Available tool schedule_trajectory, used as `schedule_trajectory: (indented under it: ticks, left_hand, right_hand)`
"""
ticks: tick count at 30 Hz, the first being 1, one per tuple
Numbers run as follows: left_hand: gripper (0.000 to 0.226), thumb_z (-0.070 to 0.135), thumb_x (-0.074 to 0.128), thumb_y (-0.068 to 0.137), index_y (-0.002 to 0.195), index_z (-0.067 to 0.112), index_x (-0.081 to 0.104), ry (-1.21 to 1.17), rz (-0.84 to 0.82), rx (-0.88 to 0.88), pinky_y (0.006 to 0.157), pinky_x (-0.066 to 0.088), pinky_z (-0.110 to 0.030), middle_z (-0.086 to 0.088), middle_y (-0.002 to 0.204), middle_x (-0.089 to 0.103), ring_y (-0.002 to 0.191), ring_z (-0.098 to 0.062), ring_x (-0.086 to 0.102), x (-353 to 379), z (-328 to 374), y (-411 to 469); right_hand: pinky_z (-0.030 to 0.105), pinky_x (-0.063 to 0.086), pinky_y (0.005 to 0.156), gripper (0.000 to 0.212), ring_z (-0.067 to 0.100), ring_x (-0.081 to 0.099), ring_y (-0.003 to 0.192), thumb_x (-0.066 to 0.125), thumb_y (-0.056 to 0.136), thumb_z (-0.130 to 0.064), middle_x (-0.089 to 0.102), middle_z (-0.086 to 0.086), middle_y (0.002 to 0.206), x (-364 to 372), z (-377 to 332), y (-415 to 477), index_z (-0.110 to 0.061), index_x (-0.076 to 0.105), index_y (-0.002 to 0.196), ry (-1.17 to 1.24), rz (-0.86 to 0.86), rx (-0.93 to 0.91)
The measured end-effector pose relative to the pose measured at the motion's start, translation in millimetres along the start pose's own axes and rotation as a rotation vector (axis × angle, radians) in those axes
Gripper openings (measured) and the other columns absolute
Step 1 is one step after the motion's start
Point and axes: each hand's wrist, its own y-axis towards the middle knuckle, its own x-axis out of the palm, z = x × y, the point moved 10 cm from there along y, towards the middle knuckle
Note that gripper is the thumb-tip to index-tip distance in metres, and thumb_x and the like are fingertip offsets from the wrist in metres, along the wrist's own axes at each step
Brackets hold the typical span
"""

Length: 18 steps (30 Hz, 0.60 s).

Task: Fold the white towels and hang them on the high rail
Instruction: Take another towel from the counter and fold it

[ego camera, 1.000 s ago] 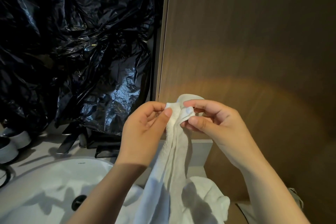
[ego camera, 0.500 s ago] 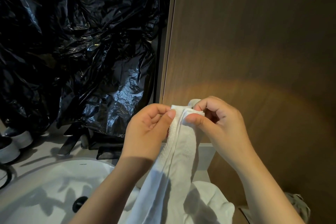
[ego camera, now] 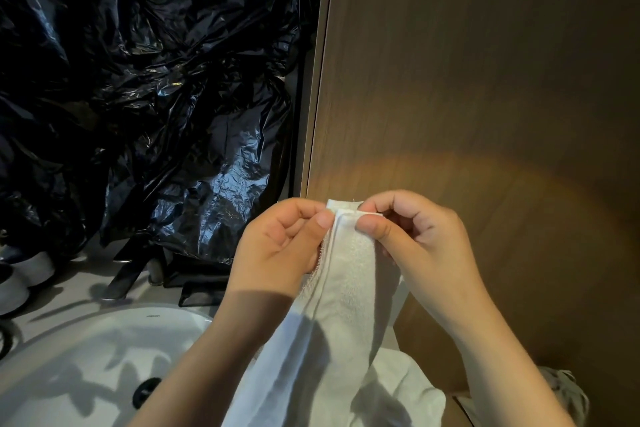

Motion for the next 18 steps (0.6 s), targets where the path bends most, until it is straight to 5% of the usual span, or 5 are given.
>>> schedule_trajectory:
  ticks: [3,6,11,18]
  left_hand:
    - [0.027,0.031,0.063,0.079,0.094,0.010,0.071,-0.008,-0.033,0.016,0.052,0.047,-0.016,0.001,0.065,0.067,0.054,-0.008,0.058,1.0,2.8,-1.5]
    - [0.034,0.017,0.071,0.073,0.104,0.003,0.067,-0.051,-0.076,0.033,0.070,0.058,-0.024,-0.011,0.091,0.075,0.083,-0.023,0.074,4.3,8.2,-5.3]
    - [0.027,0.000,0.073,0.074,0.101,0.003,0.069,-0.026,0.070,0.074,0.069,0.060,-0.028,-0.011,0.088,0.076,0.081,-0.026,0.074,-10.7,15.6,-2.4]
    - [0.020,0.018,0.075,0.069,0.089,0.020,0.075,0.033,0.203,0.169,0.069,0.057,-0.022,-0.004,0.086,0.076,0.078,-0.015,0.073,-42.1,35.9,9.9]
  right_hand:
    - [0.014,0.044,0.067,0.005,0.010,0.062,0.082,0.070,0.085,-0.032,0.067,-0.014,0.083,-0.4,-1.2,1.6,-0.030,0.071,0.081,-0.009,0.009,-0.008]
    - [0.015,0.043,0.058,0.016,0.012,0.058,0.072,0.066,0.080,-0.046,0.065,-0.009,0.078,-3.4,-3.0,2.1,-0.031,0.070,0.078,-0.022,0.045,-0.032]
    - [0.036,0.051,0.057,0.032,0.017,0.060,0.072,0.063,0.079,-0.063,0.065,-0.009,0.077,-5.7,-0.1,3.9,-0.031,0.069,0.078,-0.145,0.045,-0.041]
    - [0.013,0.036,0.057,0.033,0.001,0.055,0.068,0.041,0.085,-0.069,0.052,-0.022,0.071,-41.2,20.1,-3.8,-0.041,0.051,0.073,-0.697,-0.052,-0.085]
